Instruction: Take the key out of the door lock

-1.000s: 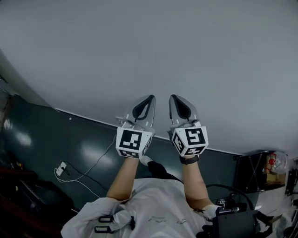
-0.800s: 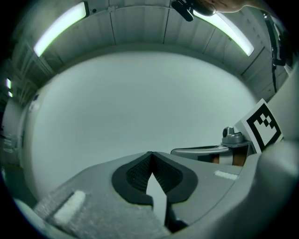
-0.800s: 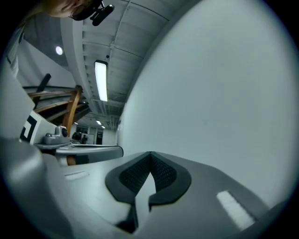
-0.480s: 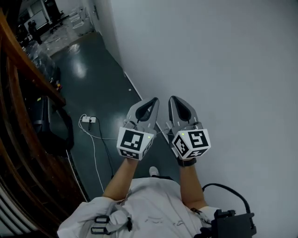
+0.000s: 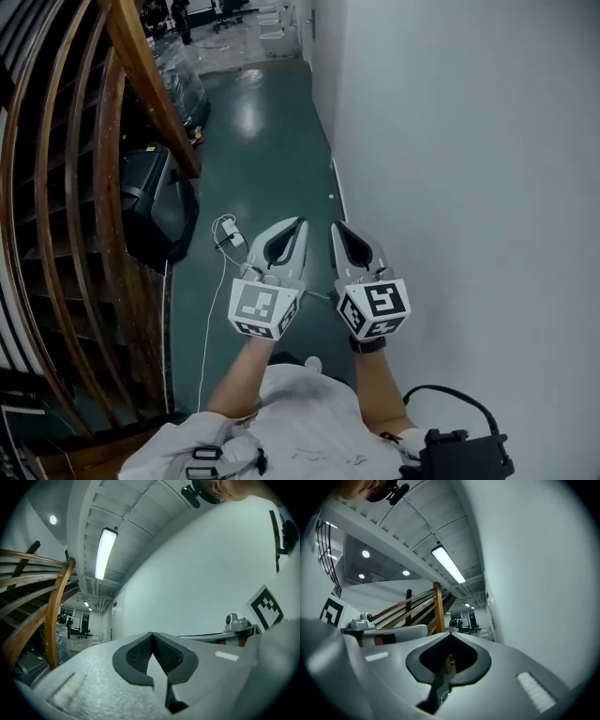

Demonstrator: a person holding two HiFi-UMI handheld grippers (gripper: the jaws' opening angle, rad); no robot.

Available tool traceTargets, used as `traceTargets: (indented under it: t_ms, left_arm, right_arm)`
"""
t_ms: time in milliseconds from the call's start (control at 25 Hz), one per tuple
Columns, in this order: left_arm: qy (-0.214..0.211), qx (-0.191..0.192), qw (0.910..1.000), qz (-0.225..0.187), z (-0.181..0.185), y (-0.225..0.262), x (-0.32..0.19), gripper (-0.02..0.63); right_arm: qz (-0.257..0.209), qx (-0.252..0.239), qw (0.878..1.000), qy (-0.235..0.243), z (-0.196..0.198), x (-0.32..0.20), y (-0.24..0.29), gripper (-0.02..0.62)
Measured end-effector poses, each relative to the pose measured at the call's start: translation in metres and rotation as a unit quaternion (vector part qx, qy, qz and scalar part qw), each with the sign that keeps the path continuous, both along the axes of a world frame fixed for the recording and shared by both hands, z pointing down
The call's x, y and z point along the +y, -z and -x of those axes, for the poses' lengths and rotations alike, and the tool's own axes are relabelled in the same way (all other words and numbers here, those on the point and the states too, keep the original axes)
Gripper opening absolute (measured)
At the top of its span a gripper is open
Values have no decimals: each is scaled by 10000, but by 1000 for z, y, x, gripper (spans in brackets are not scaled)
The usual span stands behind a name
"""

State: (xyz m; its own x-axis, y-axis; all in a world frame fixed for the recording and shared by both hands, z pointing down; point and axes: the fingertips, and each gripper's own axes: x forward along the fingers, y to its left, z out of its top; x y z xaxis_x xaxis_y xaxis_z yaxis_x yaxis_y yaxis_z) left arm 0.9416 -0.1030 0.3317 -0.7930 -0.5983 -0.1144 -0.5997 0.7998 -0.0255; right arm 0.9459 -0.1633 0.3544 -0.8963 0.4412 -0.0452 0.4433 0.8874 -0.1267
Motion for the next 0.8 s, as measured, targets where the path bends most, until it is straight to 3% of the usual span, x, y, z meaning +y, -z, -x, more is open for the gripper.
traceTargets:
  t_ms: [400, 600, 800]
  left_arm:
    - [612, 310, 9976, 54, 36, -46, 46, 2]
    - [682, 414, 9968, 36, 92, -60, 65, 2]
    - [539, 124, 9985, 7, 171, -45, 79, 2]
  right_arm:
    - [55, 250, 9986, 457, 50, 38, -40, 5]
    - [-606, -35, 9968, 514, 92, 63, -35, 5]
    - [-562, -234, 9972, 430, 172, 82, -17, 5]
